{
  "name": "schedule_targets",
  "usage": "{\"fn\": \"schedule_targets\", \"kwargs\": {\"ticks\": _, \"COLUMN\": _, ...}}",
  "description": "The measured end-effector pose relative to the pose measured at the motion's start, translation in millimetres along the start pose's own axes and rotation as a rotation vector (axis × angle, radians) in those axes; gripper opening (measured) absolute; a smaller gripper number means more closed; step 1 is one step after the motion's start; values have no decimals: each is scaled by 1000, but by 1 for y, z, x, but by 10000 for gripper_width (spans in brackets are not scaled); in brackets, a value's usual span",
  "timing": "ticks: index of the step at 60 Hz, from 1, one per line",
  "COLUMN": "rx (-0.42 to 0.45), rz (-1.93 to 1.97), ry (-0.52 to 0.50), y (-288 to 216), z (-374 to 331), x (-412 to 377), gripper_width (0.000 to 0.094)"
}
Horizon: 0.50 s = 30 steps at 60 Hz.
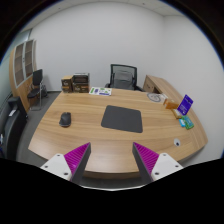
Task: Arrange mouse
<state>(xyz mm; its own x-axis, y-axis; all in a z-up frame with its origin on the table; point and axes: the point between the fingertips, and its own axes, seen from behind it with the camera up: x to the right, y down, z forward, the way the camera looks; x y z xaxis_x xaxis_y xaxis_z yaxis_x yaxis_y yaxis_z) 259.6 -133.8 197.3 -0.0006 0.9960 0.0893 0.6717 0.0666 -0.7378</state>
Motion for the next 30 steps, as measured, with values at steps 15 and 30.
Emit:
{"fn": "schedule_targets", "kwargs": {"ticks": 15, "rx": -15, "rz": 0, "ry": -39, "y": -3, "z": 15, "x": -42, "gripper_width": 860}}
{"fn": "schedule_targets", "kwargs": {"ticks": 30, "rx": -19, "rz": -26, "ry": -102, "y": -6, "z": 37, "x": -123, "gripper_width": 862}}
